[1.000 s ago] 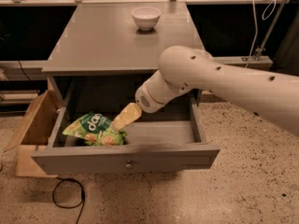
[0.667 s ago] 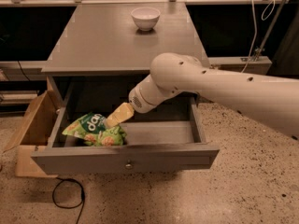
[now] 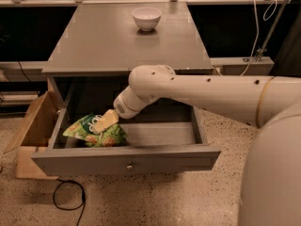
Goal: Pick green rice chip bag from top drawer and place on counter
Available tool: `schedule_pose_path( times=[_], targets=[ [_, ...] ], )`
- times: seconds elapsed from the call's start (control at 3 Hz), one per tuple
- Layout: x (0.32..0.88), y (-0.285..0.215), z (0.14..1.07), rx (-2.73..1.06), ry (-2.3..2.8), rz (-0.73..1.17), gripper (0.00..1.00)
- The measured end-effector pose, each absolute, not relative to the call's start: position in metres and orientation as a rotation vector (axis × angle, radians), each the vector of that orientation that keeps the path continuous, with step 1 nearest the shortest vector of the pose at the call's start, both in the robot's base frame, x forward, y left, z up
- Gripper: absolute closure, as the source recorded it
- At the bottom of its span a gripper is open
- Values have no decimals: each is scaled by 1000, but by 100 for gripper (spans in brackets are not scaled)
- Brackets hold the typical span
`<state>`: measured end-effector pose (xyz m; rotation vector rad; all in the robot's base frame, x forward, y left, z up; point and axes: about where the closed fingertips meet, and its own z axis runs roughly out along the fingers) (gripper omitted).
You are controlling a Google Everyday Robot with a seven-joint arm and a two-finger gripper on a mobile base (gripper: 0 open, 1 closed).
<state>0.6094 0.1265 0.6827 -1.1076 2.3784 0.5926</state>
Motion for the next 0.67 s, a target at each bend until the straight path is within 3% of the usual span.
schedule_pose_path(
  times=[0.33, 0.67],
  targets=[
    [610, 143, 661, -1146, 2411, 572, 0],
    [607, 156, 643, -1177, 2436, 576, 18]
  ],
)
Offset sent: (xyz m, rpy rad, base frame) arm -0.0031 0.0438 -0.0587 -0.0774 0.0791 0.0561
